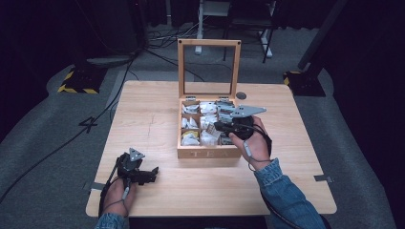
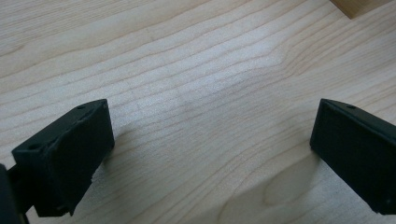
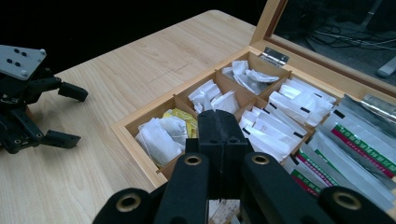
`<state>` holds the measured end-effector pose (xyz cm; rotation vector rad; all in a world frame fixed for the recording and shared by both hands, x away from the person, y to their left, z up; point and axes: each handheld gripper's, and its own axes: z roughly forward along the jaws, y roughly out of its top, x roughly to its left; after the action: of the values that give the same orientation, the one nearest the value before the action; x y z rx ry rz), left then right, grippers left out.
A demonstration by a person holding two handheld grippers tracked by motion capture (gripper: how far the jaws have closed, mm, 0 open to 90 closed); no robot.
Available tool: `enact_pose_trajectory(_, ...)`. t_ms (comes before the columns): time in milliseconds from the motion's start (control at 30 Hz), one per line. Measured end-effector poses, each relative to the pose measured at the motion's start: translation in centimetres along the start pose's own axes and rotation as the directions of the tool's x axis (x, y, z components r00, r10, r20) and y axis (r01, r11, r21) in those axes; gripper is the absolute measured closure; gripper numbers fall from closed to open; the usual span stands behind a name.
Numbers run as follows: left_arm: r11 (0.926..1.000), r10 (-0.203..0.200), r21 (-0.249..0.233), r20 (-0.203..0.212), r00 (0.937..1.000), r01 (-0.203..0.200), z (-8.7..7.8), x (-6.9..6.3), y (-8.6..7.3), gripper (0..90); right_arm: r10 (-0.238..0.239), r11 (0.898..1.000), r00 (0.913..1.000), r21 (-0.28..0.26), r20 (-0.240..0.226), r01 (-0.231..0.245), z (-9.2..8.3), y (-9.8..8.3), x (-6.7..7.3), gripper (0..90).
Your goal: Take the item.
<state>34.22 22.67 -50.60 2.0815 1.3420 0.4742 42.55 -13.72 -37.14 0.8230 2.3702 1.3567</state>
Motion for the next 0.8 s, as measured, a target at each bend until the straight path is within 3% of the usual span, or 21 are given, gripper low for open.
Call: enact_pose_trajectory(800, 1.0000, 0.000, 0.000, 0.000, 1.0000, 0.000, 0.0, 0.0, 0.0, 0.0, 0.076, 0.993, 0.9943, -0.092, 0.075, -0.069, -6.9, -1.9, -3.2, 90.0)
